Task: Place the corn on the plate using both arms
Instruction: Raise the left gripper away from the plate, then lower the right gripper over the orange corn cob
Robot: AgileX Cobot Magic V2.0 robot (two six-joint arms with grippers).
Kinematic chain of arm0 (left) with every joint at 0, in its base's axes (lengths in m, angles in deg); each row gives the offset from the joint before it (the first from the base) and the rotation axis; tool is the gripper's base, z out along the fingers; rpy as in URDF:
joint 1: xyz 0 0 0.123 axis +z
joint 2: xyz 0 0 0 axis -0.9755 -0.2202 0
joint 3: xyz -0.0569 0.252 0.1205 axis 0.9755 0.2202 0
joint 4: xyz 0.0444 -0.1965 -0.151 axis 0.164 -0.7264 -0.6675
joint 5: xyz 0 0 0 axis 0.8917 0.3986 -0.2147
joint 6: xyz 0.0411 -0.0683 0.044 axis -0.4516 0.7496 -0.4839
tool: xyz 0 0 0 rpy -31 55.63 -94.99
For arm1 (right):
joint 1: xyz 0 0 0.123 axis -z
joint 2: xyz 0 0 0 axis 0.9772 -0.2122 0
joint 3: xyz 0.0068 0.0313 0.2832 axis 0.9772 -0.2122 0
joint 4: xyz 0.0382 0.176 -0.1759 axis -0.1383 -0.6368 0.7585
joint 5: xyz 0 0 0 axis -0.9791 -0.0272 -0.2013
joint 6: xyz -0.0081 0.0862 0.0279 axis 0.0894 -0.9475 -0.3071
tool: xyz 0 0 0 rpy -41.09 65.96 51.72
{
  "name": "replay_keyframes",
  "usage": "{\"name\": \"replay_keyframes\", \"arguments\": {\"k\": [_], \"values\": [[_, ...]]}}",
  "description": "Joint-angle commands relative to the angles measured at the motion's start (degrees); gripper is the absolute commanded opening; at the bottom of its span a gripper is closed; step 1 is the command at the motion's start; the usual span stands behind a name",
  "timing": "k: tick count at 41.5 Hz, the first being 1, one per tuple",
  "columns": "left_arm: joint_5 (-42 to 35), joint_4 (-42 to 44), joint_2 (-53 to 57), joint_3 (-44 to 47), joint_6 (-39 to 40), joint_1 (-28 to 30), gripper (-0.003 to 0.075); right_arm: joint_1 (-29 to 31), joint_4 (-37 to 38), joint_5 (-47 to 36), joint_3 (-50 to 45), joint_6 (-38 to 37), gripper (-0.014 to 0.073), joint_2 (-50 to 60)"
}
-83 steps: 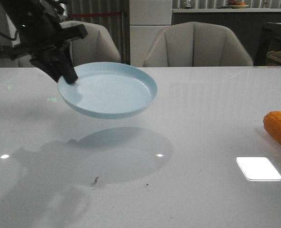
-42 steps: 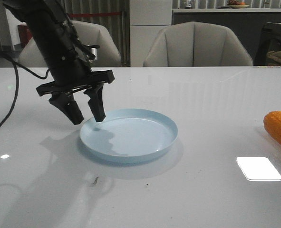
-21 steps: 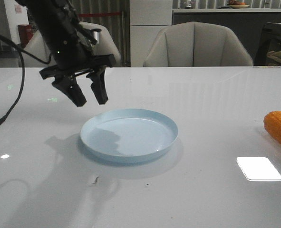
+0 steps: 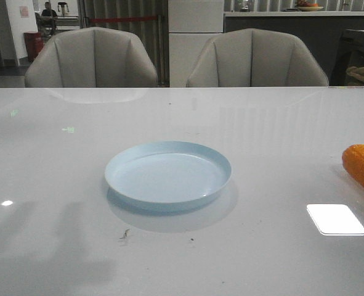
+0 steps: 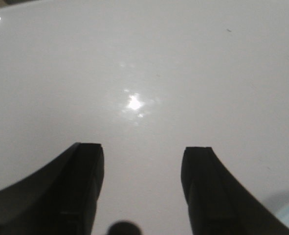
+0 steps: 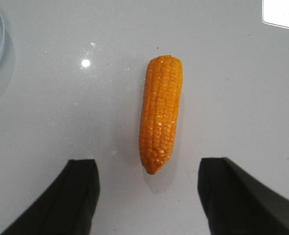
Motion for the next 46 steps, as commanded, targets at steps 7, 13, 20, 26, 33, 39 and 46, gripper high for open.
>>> {"name": "replay_keyframes", "arguments": {"k": [7, 13, 20, 26, 33, 39, 46], "values": [[-10.1, 7.5, 13.0, 7.9, 4.3, 4.2, 0.0421, -0.1, 0.0, -3.1, 2.2, 0.2, 0.054, 0.5], [-18.1, 7.5, 21.9, 21.5, 4.9, 6.8, 0.0421, -0.1, 0.0, -3.1, 2.2, 0.2, 0.054, 0.5], [-29.3, 7.4, 33.8, 43.3, 7.4, 11.4, 0.0421, -0.1, 0.0, -2.9, 2.2, 0.2, 0.054, 0.5], [-35.7, 6.9, 43.9, 58.9, 9.8, 16.0, 0.0421, -0.1, 0.0, -1.9, 2.2, 0.2, 0.054, 0.5], [-41.4, 6.0, 55.5, 73.5, 9.8, 16.1, 0.0421, -0.1, 0.0, -1.6, 2.2, 0.2, 0.054, 0.5], [-41.9, 2.9, 62.7, 80.3, 9.8, 14.3, 0.0421, -0.1, -0.4, -1.5, 2.2, 0.1, 0.054, 0.5], [-40.0, 2.5, 66.6, 82.7, 9.5, 10.8, 0.0421, 0.0, -1.6, -1.2, 3.2, -2.4, 0.054, 0.5]]}}
